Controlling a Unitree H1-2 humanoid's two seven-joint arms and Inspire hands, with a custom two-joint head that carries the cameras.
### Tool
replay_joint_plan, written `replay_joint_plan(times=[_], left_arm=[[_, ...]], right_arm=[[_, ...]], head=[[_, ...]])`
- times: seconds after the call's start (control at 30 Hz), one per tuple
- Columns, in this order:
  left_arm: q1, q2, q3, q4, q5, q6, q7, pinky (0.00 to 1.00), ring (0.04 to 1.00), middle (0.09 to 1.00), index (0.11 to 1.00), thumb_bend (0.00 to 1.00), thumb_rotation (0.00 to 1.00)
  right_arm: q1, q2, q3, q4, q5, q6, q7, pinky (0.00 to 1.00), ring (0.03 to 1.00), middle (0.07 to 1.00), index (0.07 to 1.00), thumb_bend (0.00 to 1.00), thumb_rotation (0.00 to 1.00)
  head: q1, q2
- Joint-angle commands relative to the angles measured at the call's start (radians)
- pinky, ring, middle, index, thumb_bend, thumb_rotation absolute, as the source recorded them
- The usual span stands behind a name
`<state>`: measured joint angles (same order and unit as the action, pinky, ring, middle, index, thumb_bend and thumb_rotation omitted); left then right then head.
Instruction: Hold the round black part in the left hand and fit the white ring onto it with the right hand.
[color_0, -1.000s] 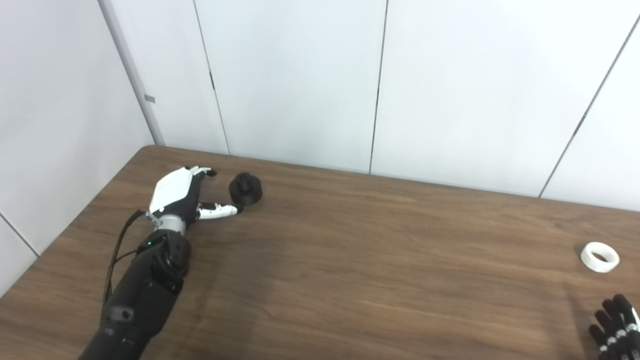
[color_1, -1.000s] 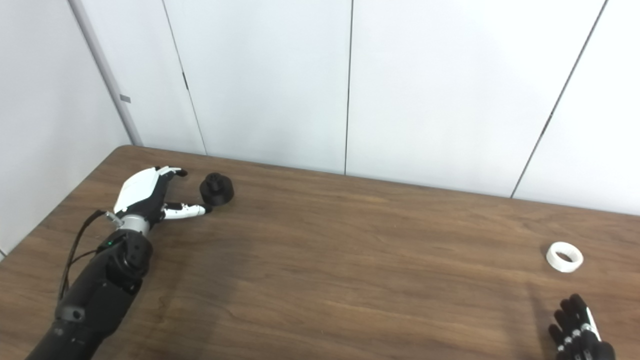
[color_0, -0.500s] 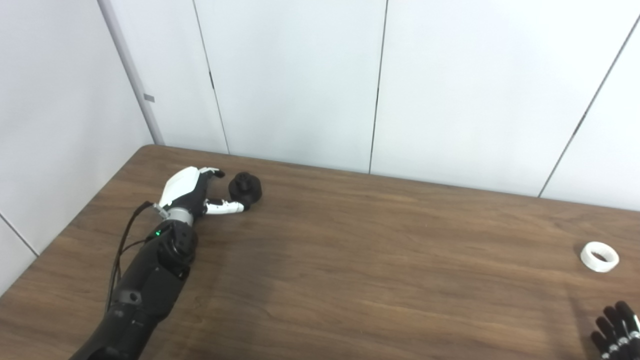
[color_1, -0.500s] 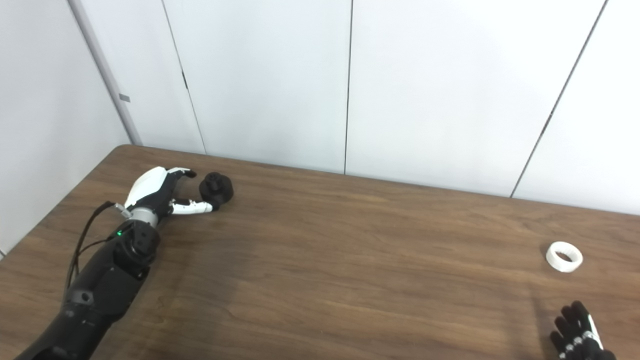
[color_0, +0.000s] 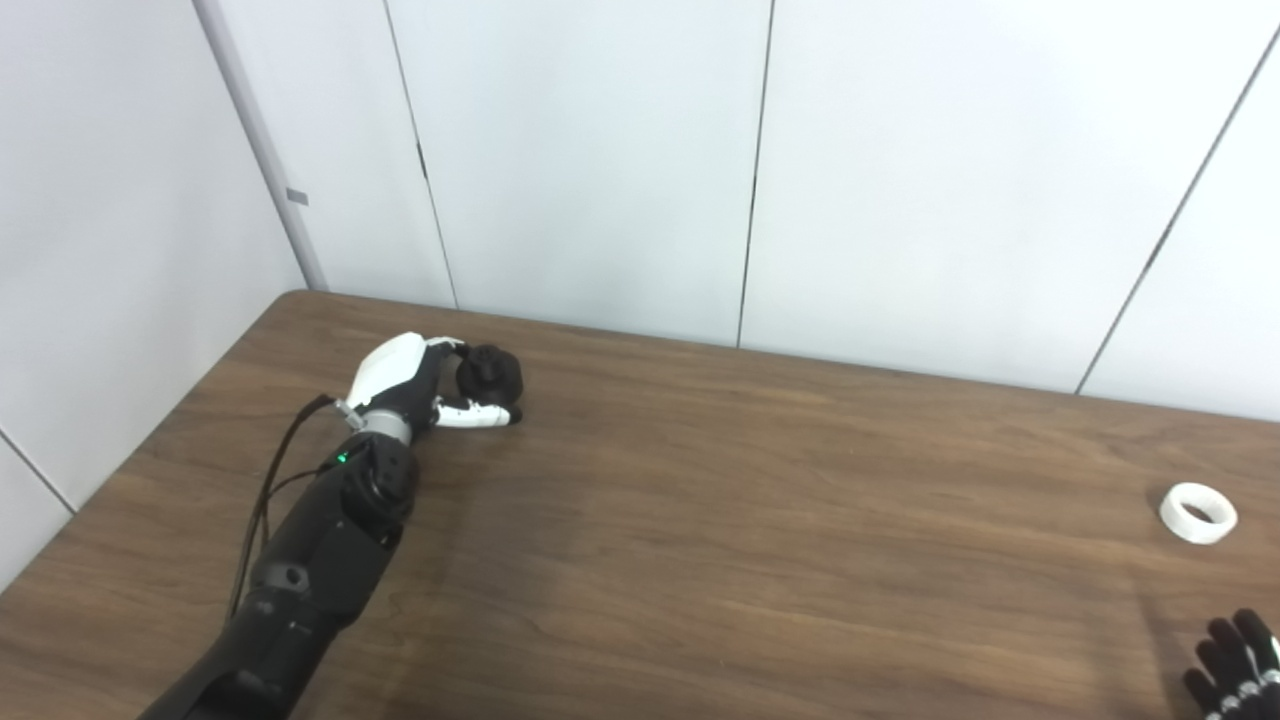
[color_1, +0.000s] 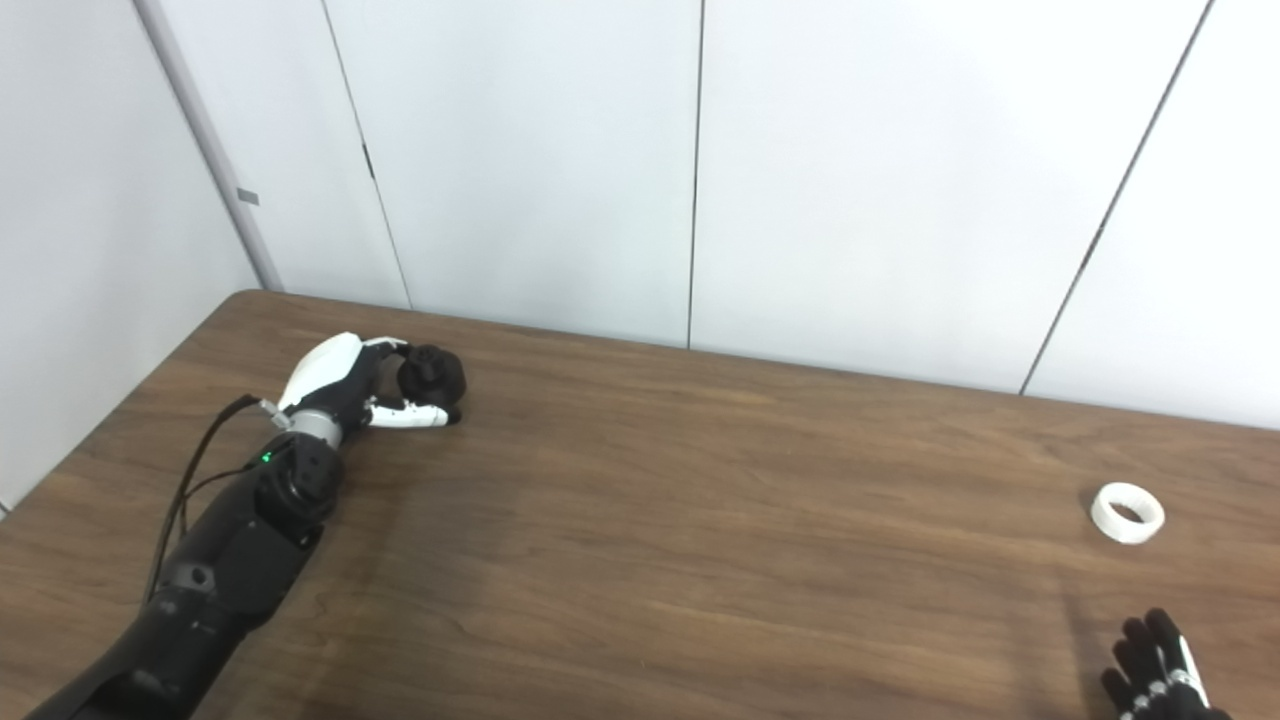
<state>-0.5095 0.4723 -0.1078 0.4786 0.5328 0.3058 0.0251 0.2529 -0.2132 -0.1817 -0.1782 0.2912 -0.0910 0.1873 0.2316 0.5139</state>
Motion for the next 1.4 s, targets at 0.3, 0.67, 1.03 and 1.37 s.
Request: replay_joint_plan(times=[0.3,0.67,1.03,1.37], left_arm=[[-0.082,0.019,-0.004,0.03,0.006,-0.023,0.042,1.0,0.995,0.926,0.823,0.92,0.41],[-0.079,0.026,0.003,0.008,0.01,0.014,0.036,1.0,0.99,0.926,0.817,0.91,0.37],[-0.078,0.035,0.001,0.018,0.009,0.017,0.037,1.0,0.993,0.926,0.799,0.9,0.37],[-0.082,0.034,0.004,0.019,0.007,0.025,0.034,1.0,0.994,0.926,0.771,0.89,0.35]], right_arm=[[0.052,0.02,0.007,0.024,0.008,0.005,-0.003,1.0,0.999,0.993,1.0,0.56,1.0],[0.059,0.015,0.006,0.015,0.01,0.005,-0.001,1.0,1.0,0.989,1.0,0.56,1.0],[0.057,0.009,0.003,0.028,0.017,-0.012,0.01,1.0,1.0,0.99,1.0,0.54,1.0],[0.058,0.011,0.002,0.026,0.018,-0.013,0.009,1.0,0.995,0.987,1.0,0.54,1.0]], head=[[0.0,0.001],[0.01,0.01],[0.015,0.016],[0.014,0.017]])
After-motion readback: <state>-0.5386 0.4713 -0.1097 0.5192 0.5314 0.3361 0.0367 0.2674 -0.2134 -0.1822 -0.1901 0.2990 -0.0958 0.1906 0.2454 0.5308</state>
